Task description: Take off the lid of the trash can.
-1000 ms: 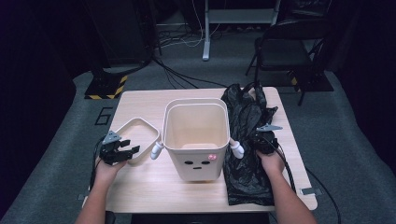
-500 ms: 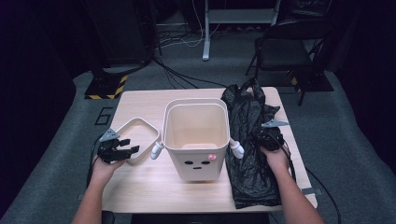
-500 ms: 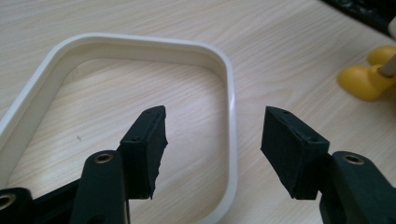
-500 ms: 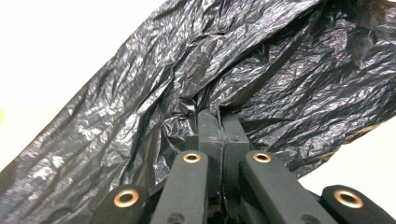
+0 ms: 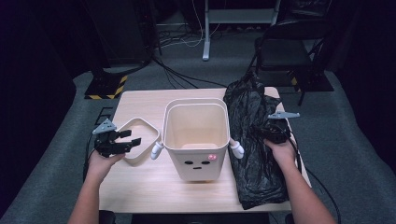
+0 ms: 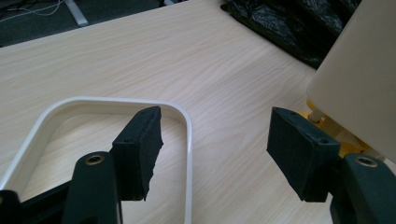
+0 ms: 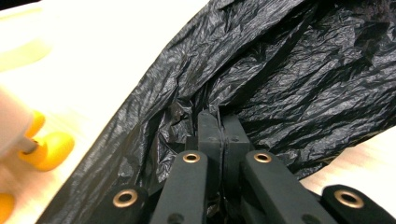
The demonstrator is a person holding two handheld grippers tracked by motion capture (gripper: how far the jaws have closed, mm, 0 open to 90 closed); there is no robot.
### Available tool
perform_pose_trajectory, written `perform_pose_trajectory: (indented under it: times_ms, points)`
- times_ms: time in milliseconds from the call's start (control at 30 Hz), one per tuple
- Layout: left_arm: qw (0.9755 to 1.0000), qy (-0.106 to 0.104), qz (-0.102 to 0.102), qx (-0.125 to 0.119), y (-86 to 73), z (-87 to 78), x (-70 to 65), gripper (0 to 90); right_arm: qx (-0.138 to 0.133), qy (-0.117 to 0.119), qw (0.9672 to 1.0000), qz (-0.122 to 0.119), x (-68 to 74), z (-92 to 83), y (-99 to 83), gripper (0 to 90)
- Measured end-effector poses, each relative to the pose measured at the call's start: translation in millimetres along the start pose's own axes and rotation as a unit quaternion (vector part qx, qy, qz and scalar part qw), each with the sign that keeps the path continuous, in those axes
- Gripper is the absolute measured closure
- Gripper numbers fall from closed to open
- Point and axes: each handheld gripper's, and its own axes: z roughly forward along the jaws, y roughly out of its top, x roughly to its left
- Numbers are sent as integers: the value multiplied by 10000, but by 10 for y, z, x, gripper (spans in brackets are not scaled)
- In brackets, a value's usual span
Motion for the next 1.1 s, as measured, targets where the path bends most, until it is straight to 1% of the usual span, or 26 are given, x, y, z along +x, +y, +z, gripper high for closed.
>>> perform_pose_trajectory:
  times_ms: [67,100,133,167,200,233,300,367,433,467,500,533,567,600,633,667,700,767,800,833,867,900,933,967,1033,1100]
  points:
    - [9999,17,114,103,62,-18,-22,346,-10,6,10000,-23,5,-16,20,893]
    - [9998,22,144,123,79,-30,-30,346,-93,21,9999,-59,19,-61,56,892]
    - [9998,30,177,118,100,-45,-37,346,-93,21,9999,-59,19,-61,56,892]
    - [9997,38,203,106,121,-72,-42,347,-134,65,9999,-56,19,-85,75,892]
    - [9998,32,181,86,134,-94,-48,348,-270,203,9994,-48,29,-150,110,892]
    - [9997,33,218,78,145,-112,-45,348,-297,238,9992,-94,34,-172,122,893]
    - [9998,-9,195,46,167,-151,-50,350,-317,298,9990,-129,42,-201,141,893]
    - [9995,-74,290,76,197,-188,-61,350,-359,401,9984,-167,52,-267,181,893]
    - [9992,-98,364,111,224,-210,-81,350,-448,549,9974,-142,54,-351,229,893]
    - [9990,-125,401,120,260,-234,-104,349,-509,615,9967,-168,62,-426,271,893]
    - [9990,-125,401,120,260,-234,-104,348,-509,615,9967,-168,62,-426,271,893]
    - [9988,-135,443,136,288,-255,-116,345,-559,691,9958,-198,76,-527,331,893]
    - [9988,-127,469,113,303,-264,-126,345,-559,691,9958,-198,76,-527,331,893]
    - [9986,-139,491,116,328,-280,-141,336,-591,733,9952,-255,87,-604,380,893]
    - [9985,-156,513,95,353,-295,-158,336,-591,733,9952,-255,87,-604,380,893]
    - [9982,-213,561,49,405,-321,-194,323,-634,788,9944,-303,98,-690,435,893]
    - [9982,-213,561,49,405,-321,-194,318,-634,788,9944,-303,98,-690,435,893]
    - [9977,-279,617,23,459,-344,-233,311,-693,835,9934,-360,115,-794,501,894]
    - [9971,-332,685,23,517,-366,-274,302,-727,862,9928,-397,123,-853,541,894]
    - [9971,-332,685,23,517,-366,-274,297,-731,898,9924,-426,127,-890,568,894]
    - [9964,-371,758,25,576,-386,-317,292,-722,939,9920,-443,132,-927,596,894]
    - [9964,-371,758,25,576,-386,-317,287,-722,939,9920,-443,132,-927,596,894]
    - [9957,-424,819,15,631,-408,-359,285,-738,952,9915,-500,145,-998,643,894]
    - [9957,-424,819,15,631,-408,-359,284,-737,971,9912,-524,151,-1031,667,894]
    - [9951,-509,850,-9,679,-430,-393,282,-742,969,9910,-549,159,-1063,690,894]
    - [9944,-571,886,-4,720,-447,-419,280,-773,1034,9900,-569,177,-1126,738,894]
